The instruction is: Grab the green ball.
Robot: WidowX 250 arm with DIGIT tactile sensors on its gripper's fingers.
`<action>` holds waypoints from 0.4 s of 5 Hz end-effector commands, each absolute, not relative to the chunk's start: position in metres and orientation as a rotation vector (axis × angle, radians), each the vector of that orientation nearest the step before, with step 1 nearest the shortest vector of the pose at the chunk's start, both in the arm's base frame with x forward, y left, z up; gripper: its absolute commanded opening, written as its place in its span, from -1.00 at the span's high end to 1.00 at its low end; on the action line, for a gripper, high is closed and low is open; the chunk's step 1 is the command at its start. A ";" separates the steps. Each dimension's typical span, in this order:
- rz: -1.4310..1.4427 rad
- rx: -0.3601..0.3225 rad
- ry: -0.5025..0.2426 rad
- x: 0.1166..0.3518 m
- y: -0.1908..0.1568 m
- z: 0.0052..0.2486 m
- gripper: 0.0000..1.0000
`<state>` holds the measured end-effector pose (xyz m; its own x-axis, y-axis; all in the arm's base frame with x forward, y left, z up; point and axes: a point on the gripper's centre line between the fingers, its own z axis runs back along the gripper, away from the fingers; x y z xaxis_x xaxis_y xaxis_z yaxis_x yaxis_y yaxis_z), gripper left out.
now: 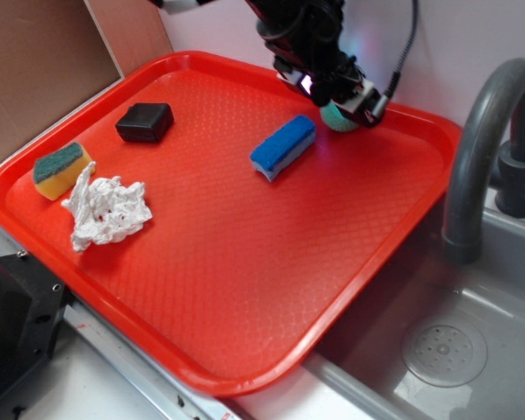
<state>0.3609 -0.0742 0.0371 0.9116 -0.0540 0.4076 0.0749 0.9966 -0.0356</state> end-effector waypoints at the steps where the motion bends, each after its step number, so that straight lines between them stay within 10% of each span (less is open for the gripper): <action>1: -0.065 -0.047 -0.392 0.389 -0.071 0.032 -0.68; 2: -0.047 -0.032 -0.406 0.383 -0.071 0.040 1.00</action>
